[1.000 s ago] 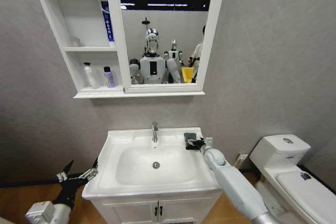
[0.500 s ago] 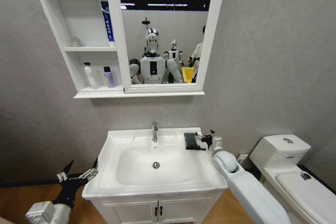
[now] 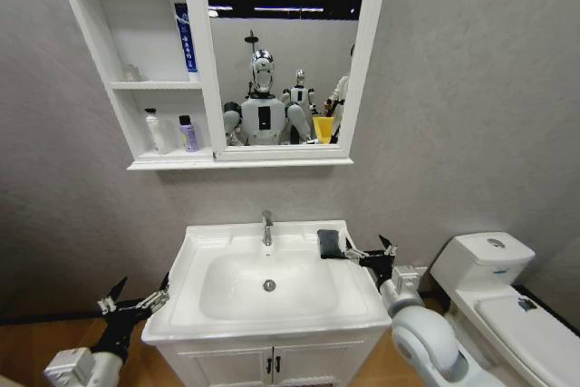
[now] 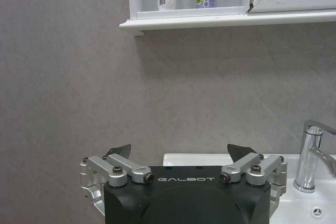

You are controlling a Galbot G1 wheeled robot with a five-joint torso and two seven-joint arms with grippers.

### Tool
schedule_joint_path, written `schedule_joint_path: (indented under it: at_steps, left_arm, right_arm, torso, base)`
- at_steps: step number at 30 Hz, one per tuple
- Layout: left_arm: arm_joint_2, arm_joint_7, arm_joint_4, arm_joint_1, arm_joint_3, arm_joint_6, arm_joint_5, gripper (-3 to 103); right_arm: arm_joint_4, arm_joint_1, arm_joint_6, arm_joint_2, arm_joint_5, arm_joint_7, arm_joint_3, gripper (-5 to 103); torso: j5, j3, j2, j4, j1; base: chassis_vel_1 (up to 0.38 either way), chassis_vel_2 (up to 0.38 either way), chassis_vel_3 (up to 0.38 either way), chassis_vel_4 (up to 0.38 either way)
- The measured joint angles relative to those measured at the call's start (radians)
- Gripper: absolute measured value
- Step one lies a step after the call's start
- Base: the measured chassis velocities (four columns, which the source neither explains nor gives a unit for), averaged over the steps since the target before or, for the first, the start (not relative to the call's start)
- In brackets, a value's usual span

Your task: Move facial cleanser and shampoo from washbasin to cabinet, then wipe washbasin with towel.

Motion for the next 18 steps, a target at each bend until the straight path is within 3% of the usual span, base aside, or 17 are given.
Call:
schedule_joint_path:
  at_steps: [18]
  left_arm:
    - [0.0, 0.0, 0.0, 0.0, 0.0, 0.0, 0.0, 100]
  right_arm:
    - [0.024, -0.013, -0.006, -0.006, 0.004, 0.001, 0.031, 100]
  torso:
    - [0.0, 0.0, 0.0, 0.0, 0.001]
  base:
    - [0.017, -0.015, -0.021, 0.018]
